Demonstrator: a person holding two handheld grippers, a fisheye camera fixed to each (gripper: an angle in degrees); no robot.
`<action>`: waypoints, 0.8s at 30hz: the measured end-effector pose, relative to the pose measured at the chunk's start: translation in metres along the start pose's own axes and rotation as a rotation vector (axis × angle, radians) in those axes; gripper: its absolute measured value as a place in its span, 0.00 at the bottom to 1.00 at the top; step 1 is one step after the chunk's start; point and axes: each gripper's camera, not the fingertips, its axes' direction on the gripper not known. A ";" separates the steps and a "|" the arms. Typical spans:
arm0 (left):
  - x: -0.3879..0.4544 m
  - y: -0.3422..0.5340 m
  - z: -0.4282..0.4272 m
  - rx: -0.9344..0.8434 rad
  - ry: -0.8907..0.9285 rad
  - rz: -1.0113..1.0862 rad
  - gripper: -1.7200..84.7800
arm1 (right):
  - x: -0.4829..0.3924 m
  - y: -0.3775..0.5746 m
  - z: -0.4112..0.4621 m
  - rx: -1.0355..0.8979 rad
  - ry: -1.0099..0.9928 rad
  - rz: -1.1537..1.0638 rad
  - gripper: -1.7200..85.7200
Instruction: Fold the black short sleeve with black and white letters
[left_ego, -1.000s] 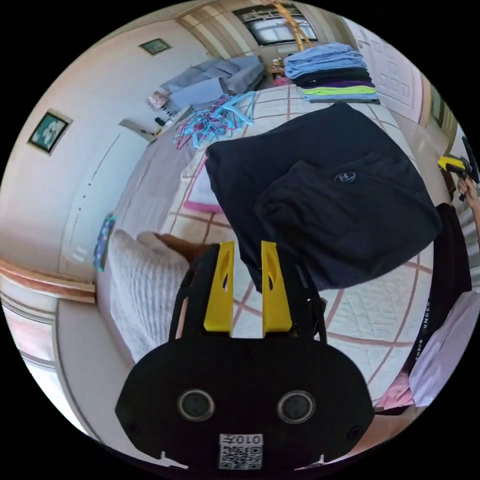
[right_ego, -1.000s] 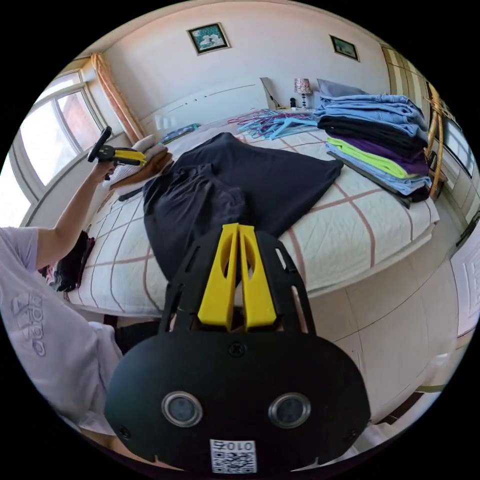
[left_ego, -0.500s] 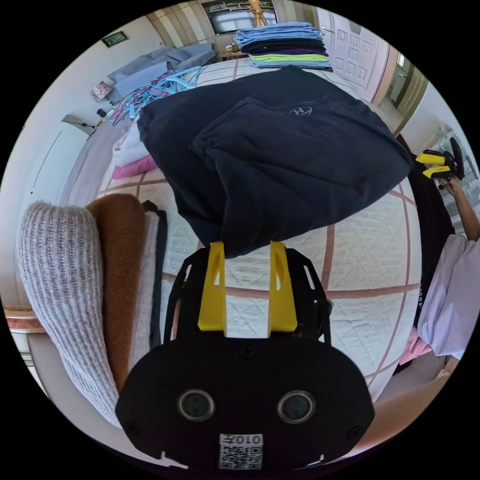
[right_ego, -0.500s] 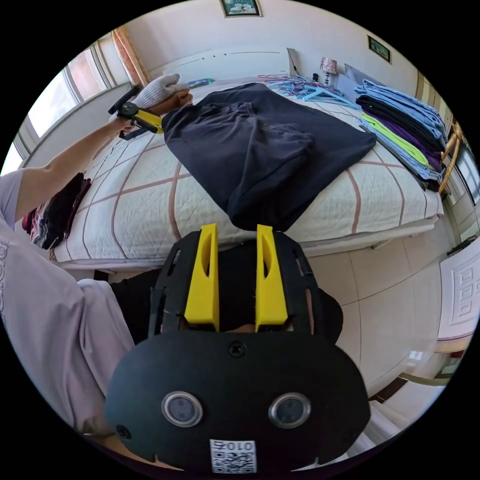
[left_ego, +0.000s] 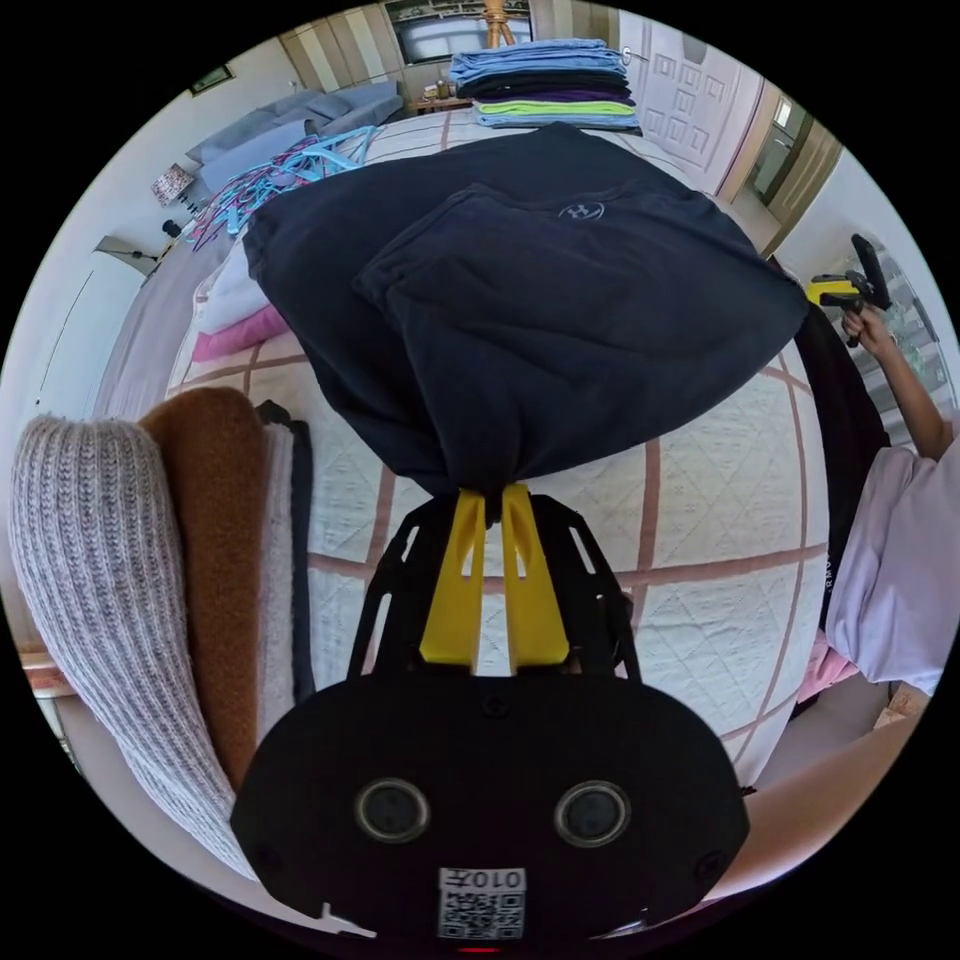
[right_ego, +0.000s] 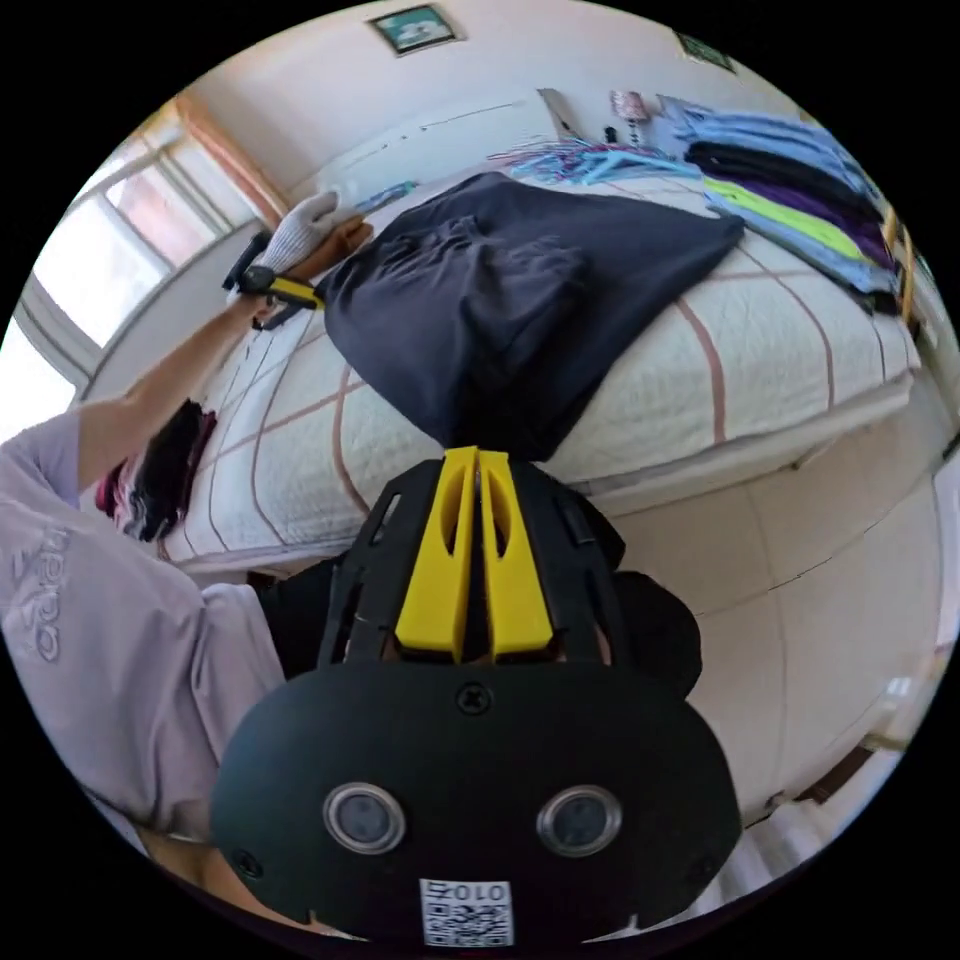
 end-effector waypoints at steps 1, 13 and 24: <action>-0.002 0.002 0.002 0.003 0.013 -0.011 0.06 | 0.004 0.001 -0.001 0.002 -0.025 0.013 0.05; -0.010 0.031 0.005 0.032 0.062 -0.080 0.05 | -0.070 -0.019 0.066 -0.024 0.262 -0.212 0.11; 0.012 0.060 -0.057 -0.037 0.244 -0.114 0.04 | -0.038 -0.018 -0.034 -0.028 0.126 -0.248 0.04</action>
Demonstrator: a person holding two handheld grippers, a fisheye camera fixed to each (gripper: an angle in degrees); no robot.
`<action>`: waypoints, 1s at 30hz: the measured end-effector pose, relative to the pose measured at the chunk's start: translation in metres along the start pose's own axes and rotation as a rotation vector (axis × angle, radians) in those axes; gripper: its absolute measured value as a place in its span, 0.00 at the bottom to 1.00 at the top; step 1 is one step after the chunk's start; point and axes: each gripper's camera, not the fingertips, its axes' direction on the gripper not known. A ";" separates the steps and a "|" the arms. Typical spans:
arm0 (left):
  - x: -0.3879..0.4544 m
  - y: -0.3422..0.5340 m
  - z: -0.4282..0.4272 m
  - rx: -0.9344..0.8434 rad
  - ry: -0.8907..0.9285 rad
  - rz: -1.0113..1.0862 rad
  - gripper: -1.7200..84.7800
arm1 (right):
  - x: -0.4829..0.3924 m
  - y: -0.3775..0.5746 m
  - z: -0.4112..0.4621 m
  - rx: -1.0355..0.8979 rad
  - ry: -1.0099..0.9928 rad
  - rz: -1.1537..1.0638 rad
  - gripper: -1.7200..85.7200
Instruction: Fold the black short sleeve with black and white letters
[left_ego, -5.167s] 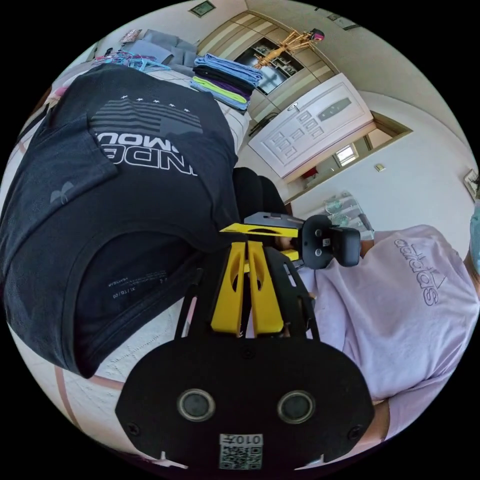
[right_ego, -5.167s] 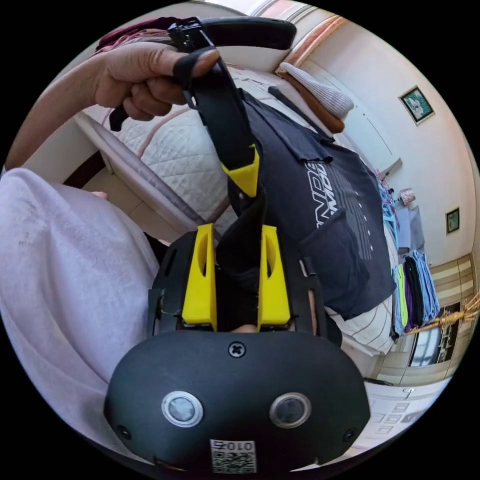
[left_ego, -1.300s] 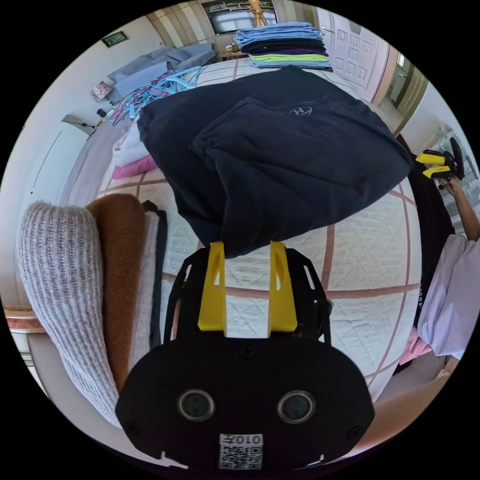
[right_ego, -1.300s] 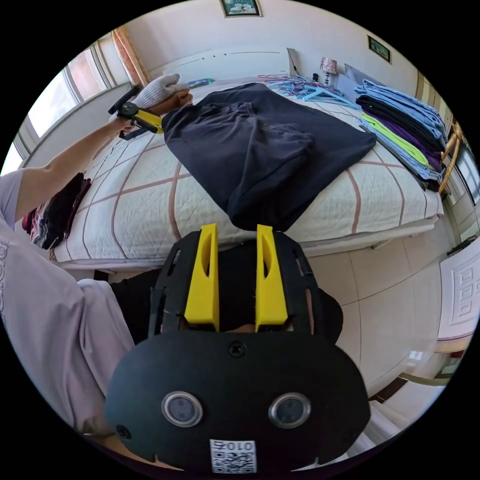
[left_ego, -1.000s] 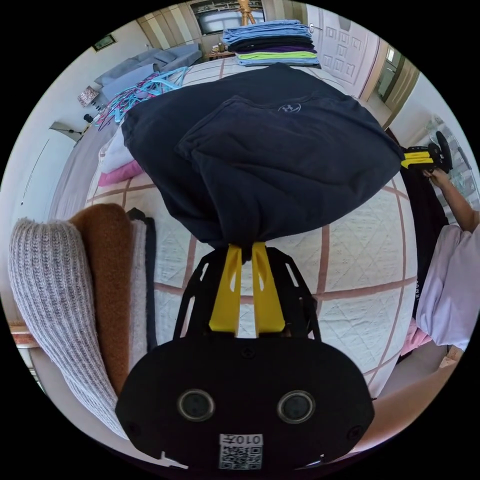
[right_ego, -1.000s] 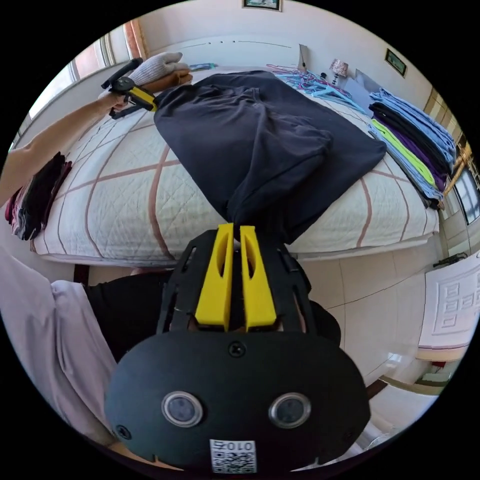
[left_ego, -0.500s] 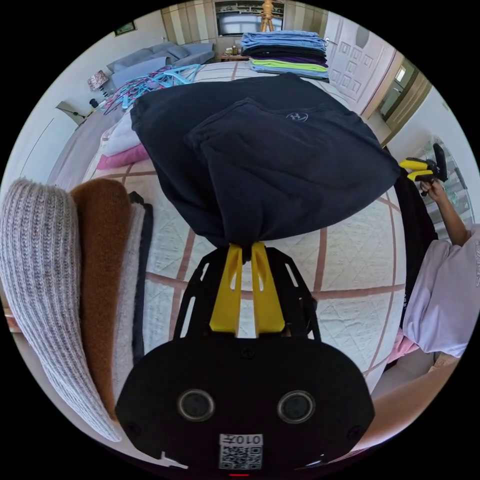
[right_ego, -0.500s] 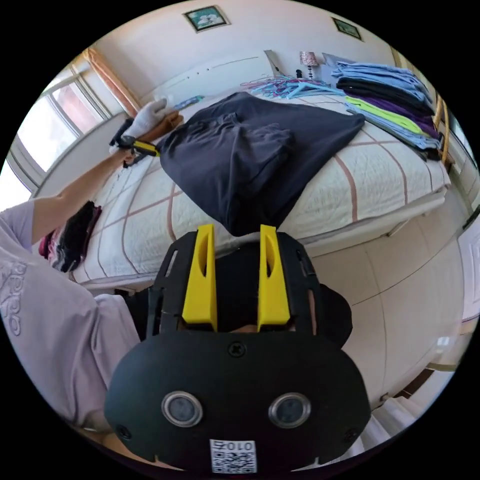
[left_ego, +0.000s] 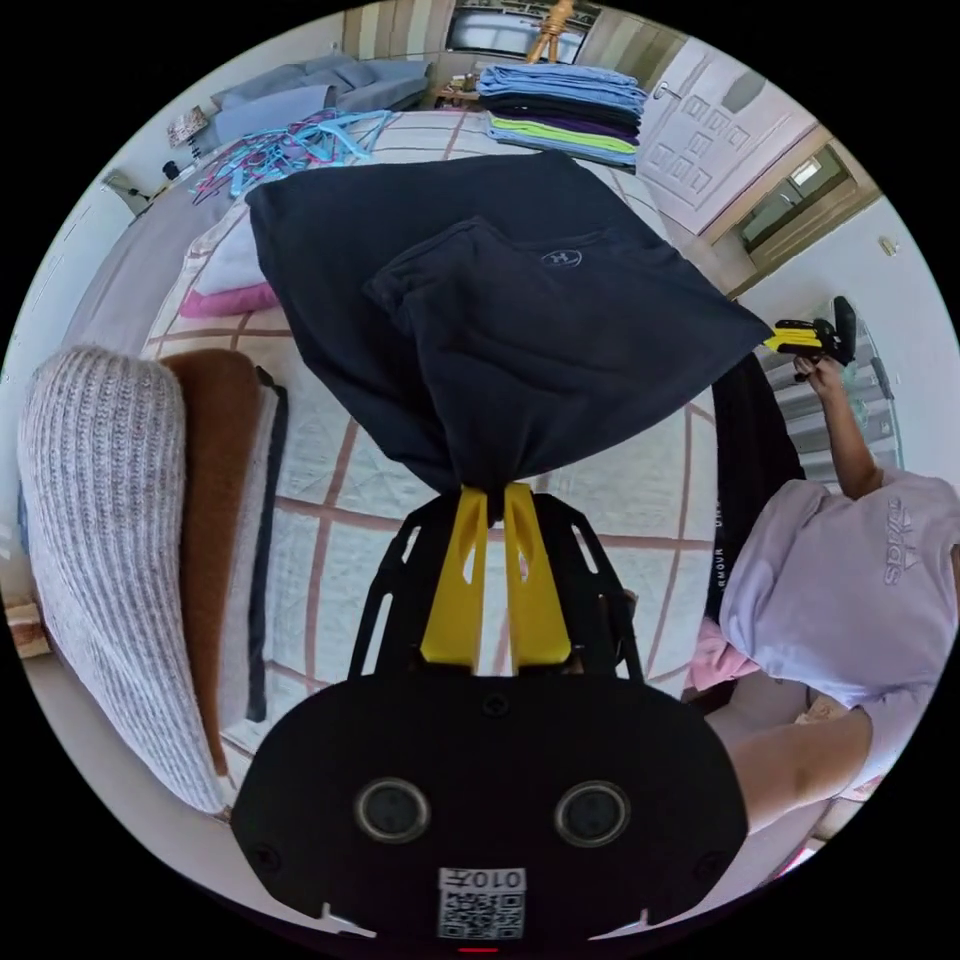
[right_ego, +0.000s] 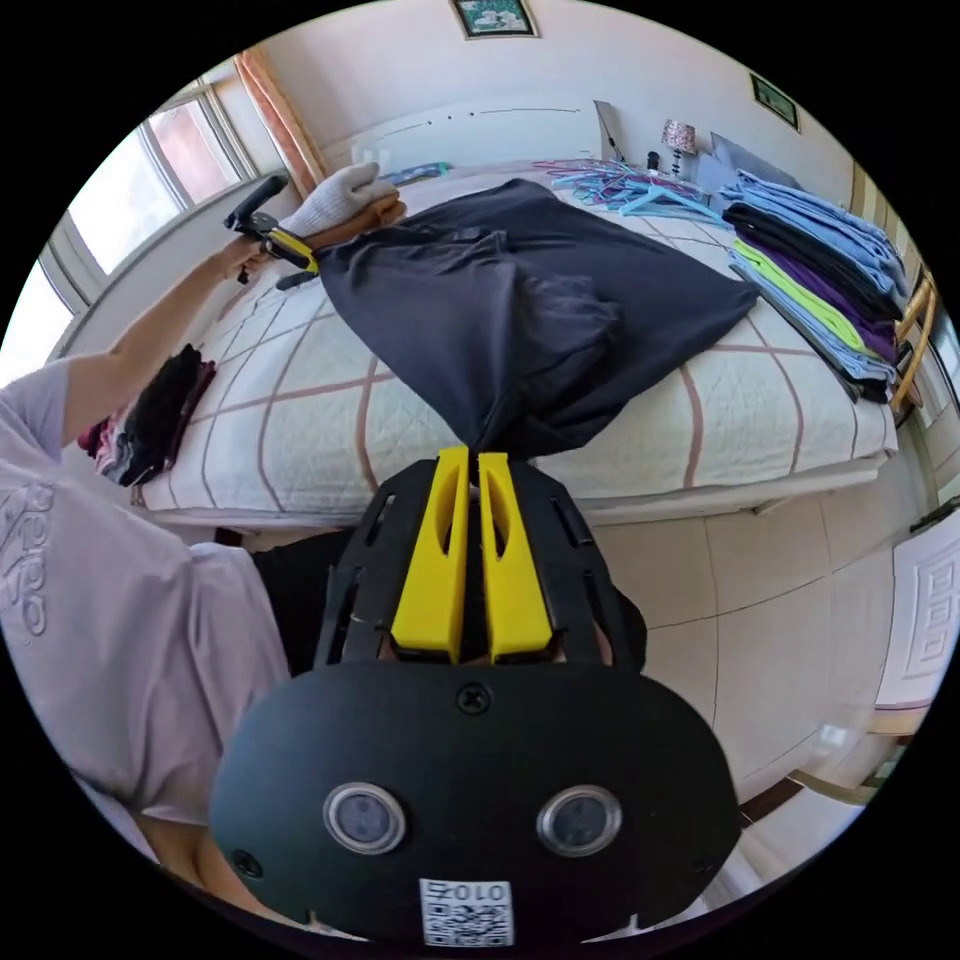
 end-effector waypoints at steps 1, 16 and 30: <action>0.017 0.009 -0.003 -0.009 0.027 -0.012 0.04 | 0.003 0.003 -0.007 0.000 -0.005 0.001 0.04; 0.211 0.182 0.069 0.114 0.117 -0.178 0.05 | 0.033 0.088 0.004 -0.249 -0.038 -0.104 0.04; 0.215 0.212 0.067 -0.116 0.110 -0.221 0.09 | 0.063 0.112 0.035 -0.372 -0.062 -0.077 0.06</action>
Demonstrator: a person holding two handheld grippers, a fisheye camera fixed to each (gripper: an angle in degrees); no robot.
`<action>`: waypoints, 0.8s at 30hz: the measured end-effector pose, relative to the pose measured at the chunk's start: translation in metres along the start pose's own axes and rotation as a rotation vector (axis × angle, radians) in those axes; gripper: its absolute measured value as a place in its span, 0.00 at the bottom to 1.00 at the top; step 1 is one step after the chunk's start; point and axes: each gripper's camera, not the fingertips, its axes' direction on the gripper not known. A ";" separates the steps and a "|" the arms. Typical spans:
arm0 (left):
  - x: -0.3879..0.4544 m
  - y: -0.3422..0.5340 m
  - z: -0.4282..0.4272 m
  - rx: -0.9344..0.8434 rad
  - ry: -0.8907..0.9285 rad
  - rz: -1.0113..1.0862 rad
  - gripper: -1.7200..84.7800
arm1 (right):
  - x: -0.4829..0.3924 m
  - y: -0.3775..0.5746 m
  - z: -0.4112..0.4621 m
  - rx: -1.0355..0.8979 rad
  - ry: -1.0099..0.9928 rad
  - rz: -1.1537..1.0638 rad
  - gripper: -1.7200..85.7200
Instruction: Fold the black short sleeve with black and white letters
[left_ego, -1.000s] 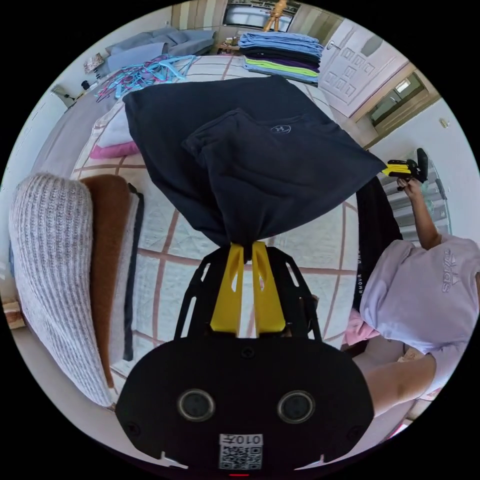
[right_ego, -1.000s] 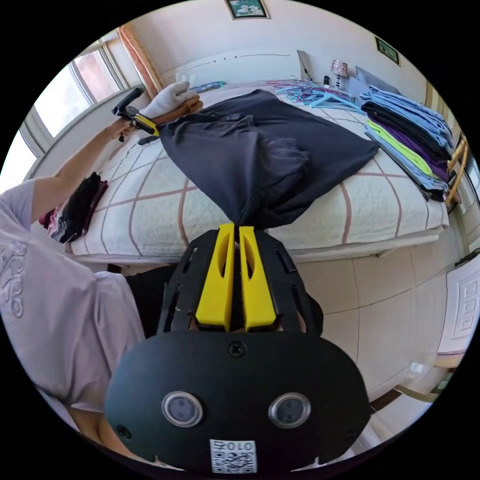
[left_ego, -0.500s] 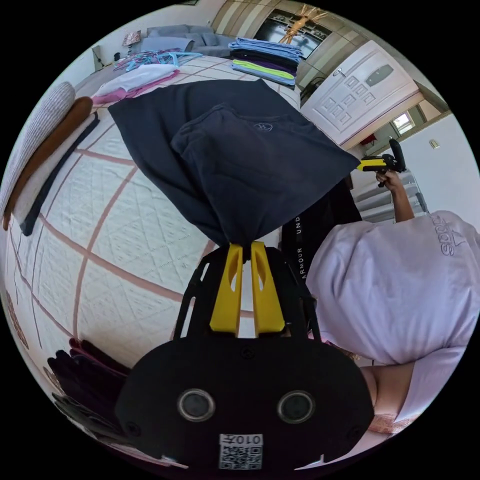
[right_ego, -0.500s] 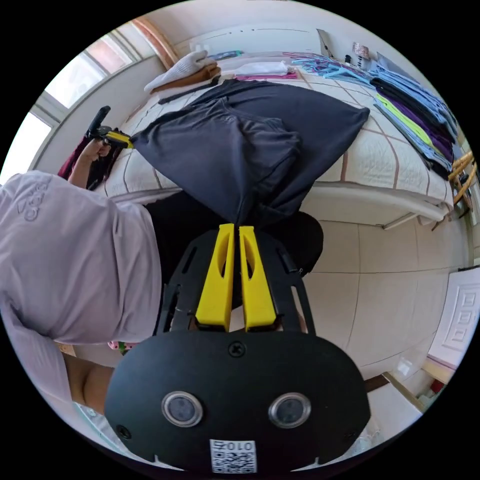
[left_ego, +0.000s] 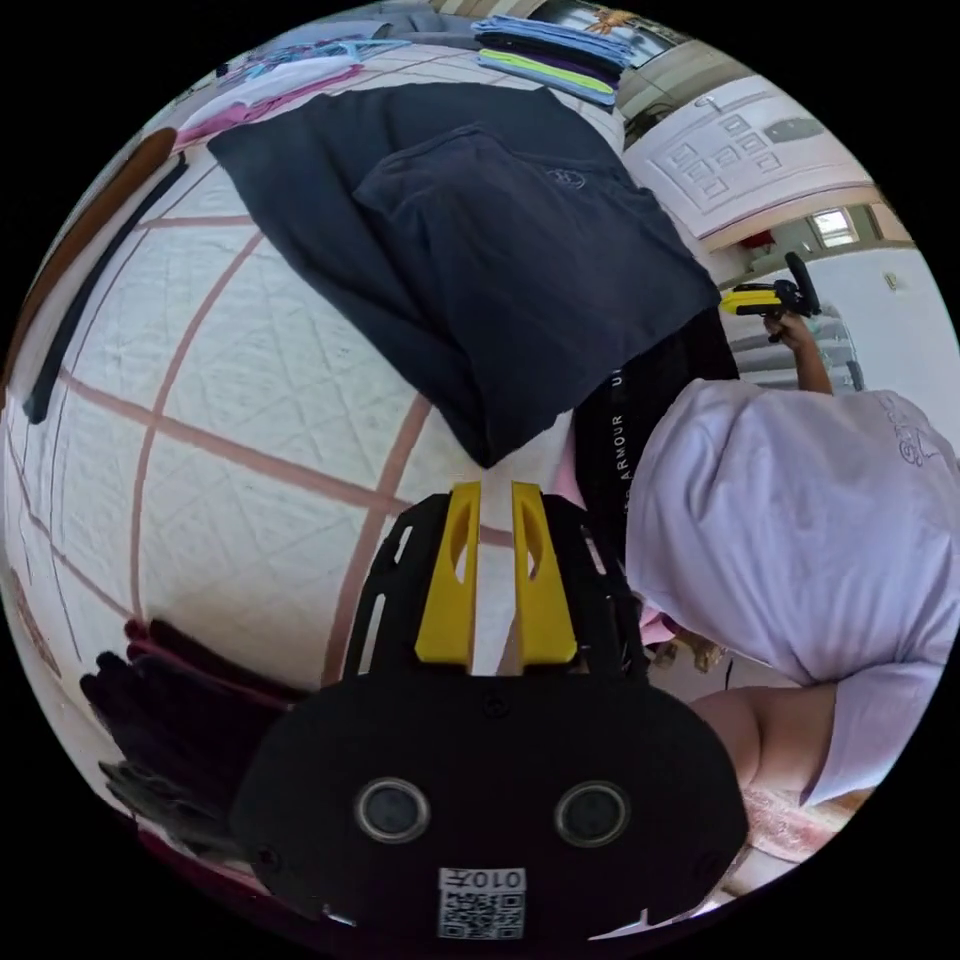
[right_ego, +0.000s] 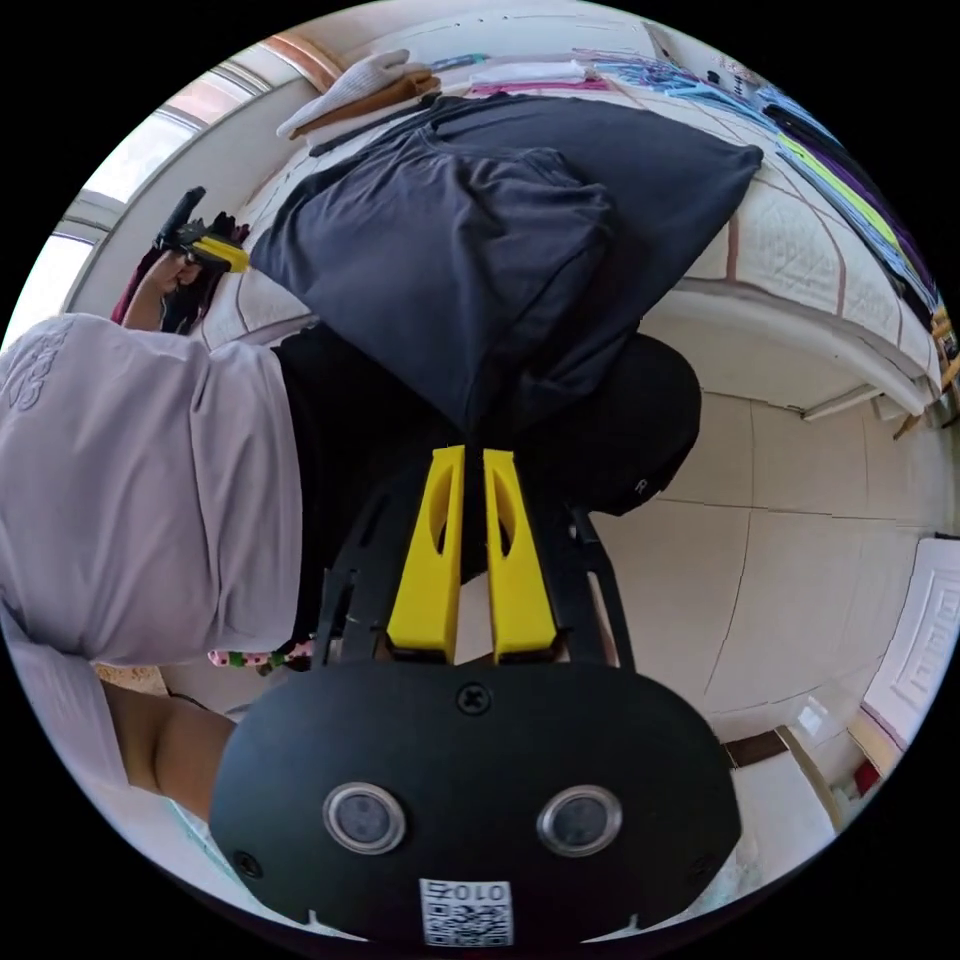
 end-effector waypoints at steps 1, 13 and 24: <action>0.003 0.004 -0.012 -0.005 -0.065 -0.024 0.09 | 0.002 0.002 -0.004 0.007 0.009 0.008 0.06; -0.032 -0.102 -0.085 0.609 0.015 -0.069 0.07 | 0.107 -0.100 -0.038 0.434 -0.279 0.248 0.14; -0.003 -0.193 -0.046 0.365 -0.106 0.073 0.03 | 0.101 -0.143 -0.012 0.251 -0.220 0.168 0.07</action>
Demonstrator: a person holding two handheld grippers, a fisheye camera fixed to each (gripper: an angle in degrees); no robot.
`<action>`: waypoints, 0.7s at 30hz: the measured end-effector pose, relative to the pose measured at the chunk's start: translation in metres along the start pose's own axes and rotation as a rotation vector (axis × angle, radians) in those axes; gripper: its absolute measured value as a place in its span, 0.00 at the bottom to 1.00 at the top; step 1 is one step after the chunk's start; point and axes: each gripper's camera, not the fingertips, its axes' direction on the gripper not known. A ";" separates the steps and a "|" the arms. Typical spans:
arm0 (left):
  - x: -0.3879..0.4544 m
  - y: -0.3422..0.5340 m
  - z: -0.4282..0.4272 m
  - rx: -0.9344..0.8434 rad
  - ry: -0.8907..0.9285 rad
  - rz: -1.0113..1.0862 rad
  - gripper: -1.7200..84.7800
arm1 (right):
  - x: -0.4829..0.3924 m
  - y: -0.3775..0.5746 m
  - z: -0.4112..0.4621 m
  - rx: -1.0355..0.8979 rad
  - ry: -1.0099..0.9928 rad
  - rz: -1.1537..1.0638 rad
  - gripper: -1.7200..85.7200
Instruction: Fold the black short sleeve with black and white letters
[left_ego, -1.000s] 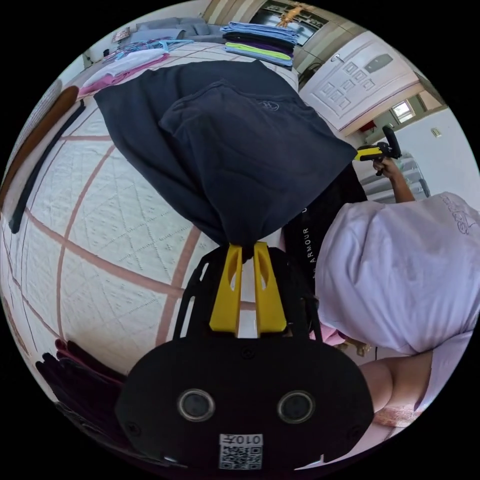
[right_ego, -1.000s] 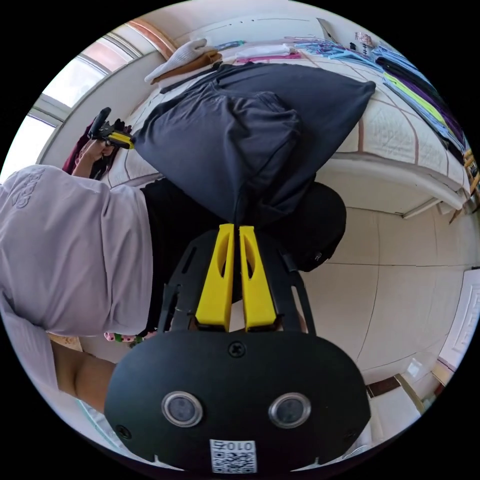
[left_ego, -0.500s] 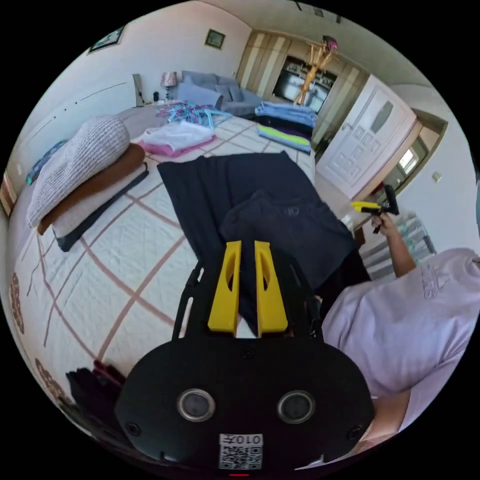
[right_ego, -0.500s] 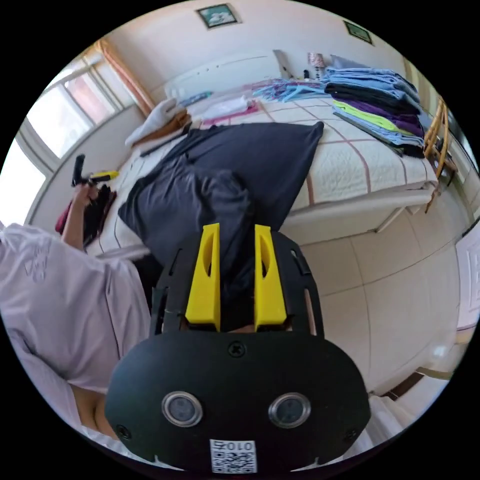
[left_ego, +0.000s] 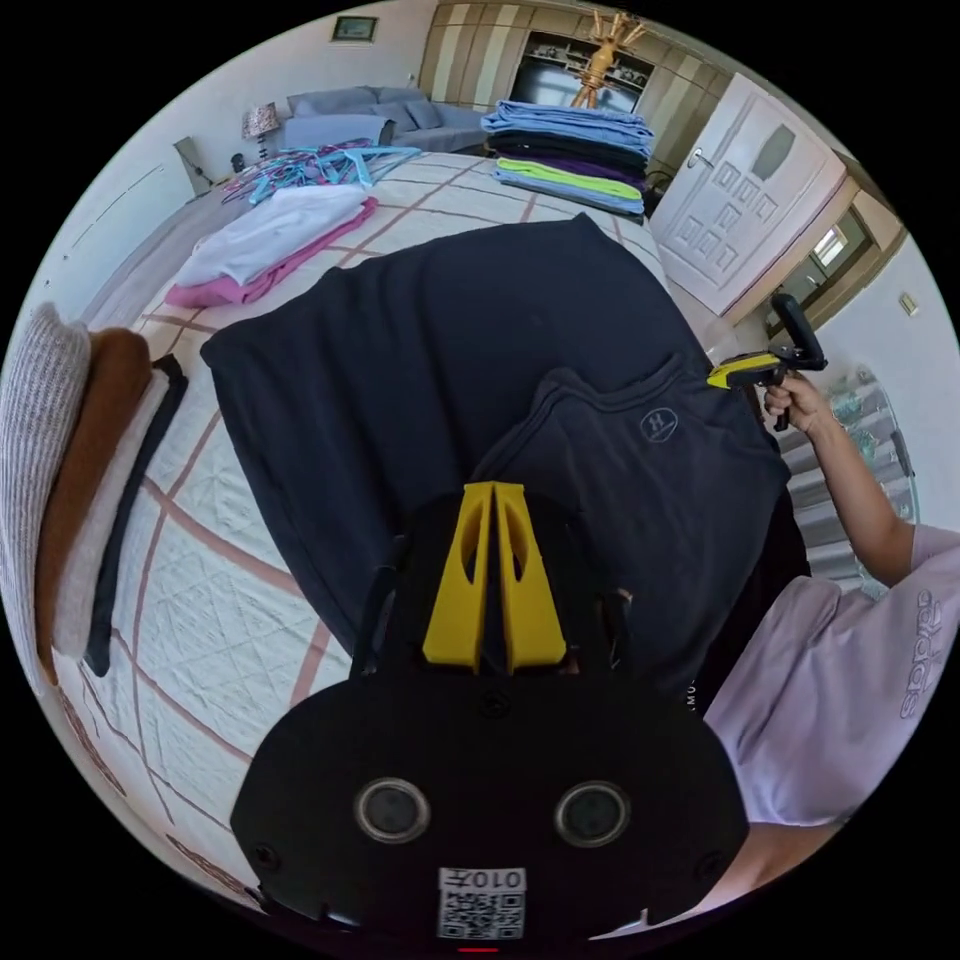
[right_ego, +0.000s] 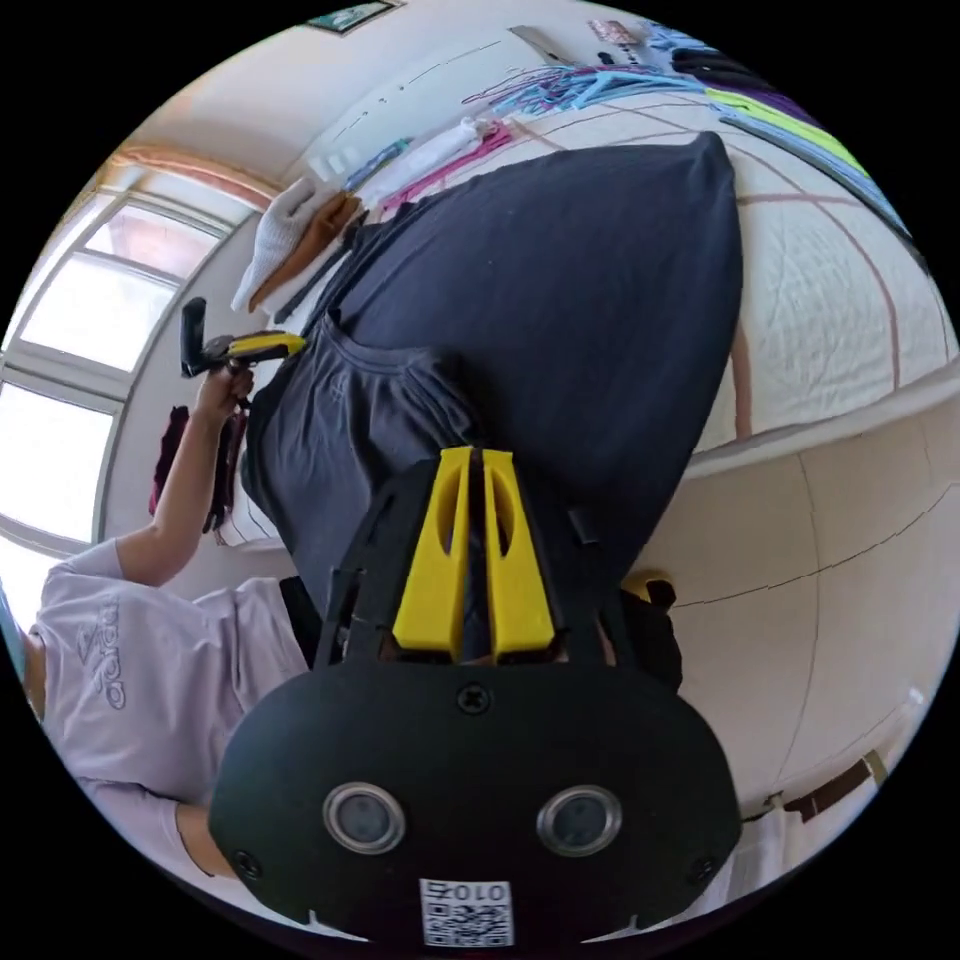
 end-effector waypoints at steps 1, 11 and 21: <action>0.000 0.002 -0.002 0.019 0.027 0.007 0.02 | -0.008 0.003 -0.008 0.031 0.010 -0.032 0.07; -0.004 0.005 0.003 0.029 -0.023 -0.046 0.02 | -0.011 0.007 0.004 -0.024 0.230 -0.074 0.07; 0.022 -0.038 -0.026 0.097 -0.063 0.091 0.04 | -0.036 -0.023 -0.021 0.034 0.172 -0.166 0.10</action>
